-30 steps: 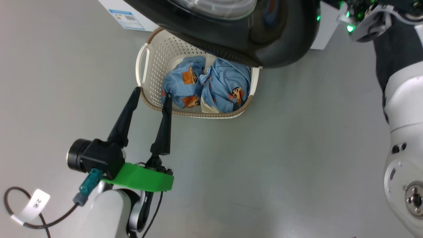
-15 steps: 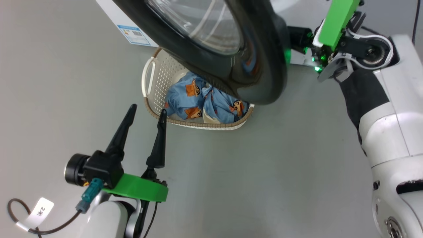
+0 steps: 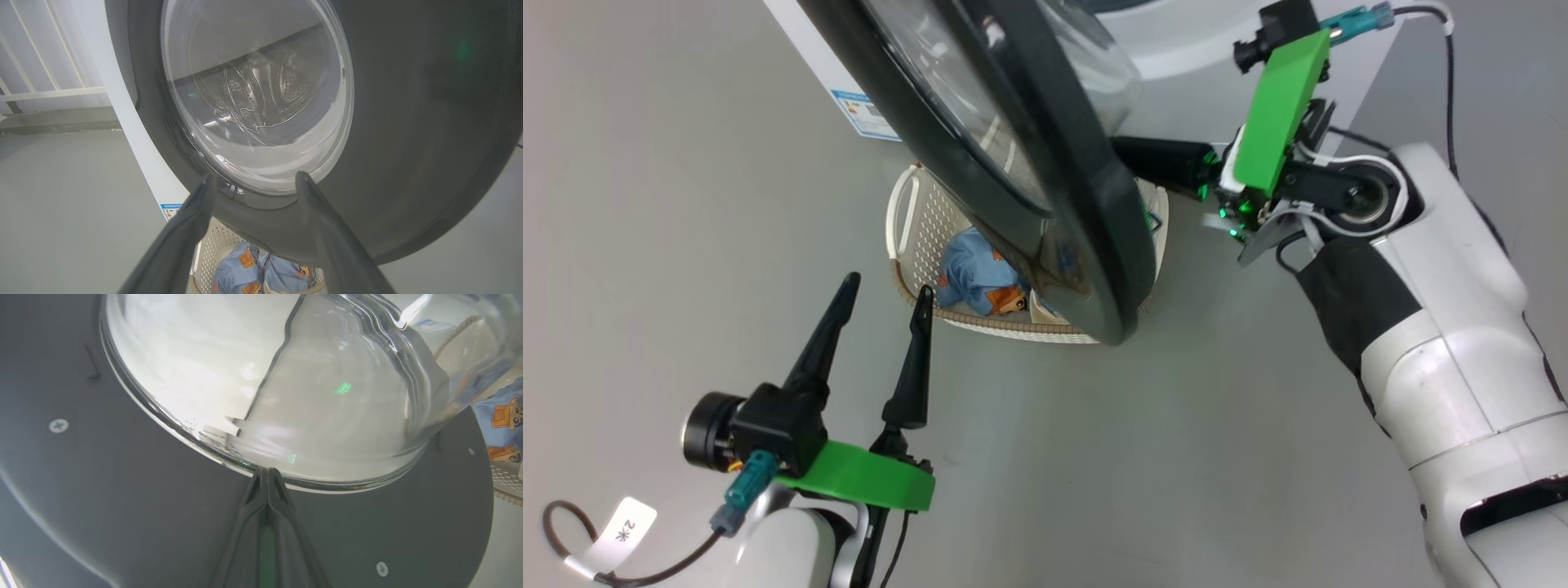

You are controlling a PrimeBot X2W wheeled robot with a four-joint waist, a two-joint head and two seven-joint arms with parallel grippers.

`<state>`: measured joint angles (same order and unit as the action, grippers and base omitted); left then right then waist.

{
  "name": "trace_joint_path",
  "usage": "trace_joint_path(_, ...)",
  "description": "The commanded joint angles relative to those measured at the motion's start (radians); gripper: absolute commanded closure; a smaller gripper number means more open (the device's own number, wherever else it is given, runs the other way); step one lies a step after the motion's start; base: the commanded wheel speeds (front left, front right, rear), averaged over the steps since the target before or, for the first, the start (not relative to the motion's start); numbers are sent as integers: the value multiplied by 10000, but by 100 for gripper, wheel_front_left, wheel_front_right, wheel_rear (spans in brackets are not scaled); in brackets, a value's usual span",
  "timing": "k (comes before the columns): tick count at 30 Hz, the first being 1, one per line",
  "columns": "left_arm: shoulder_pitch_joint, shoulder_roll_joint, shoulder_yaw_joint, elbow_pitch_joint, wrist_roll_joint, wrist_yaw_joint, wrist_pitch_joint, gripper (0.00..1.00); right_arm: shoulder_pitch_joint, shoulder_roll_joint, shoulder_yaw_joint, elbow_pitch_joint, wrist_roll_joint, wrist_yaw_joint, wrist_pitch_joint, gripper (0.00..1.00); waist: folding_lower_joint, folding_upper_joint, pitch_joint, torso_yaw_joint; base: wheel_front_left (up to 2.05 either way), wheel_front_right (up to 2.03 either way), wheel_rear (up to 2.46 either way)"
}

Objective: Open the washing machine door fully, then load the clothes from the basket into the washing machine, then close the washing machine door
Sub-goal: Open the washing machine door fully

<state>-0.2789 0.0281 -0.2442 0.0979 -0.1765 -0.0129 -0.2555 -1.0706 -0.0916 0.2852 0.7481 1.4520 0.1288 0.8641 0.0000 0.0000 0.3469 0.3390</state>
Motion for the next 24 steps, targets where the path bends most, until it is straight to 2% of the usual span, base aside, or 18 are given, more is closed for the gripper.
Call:
trace_joint_path(1, 73, 221, 366, -205, 137, -42, -63, 0, 189, 413, 370, -351, 225, 19, -102, 100, 0, 0, -20, 9, 0, 0, 0)
trace_joint_path(16, 127, 221, 393, -203, 99, -56, -63, 0, 333, 413, 2394, -402, 1540, 19, -976, 100, 0, 0, -116, 62, 0, 0, 0)
trace_joint_path(24, 145, 221, 391, -200, 88, -60, -63, 0, 201, 413, 2981, -208, 2041, 19, -1341, 100, 0, 0, -145, 54, 0, 0, 0)
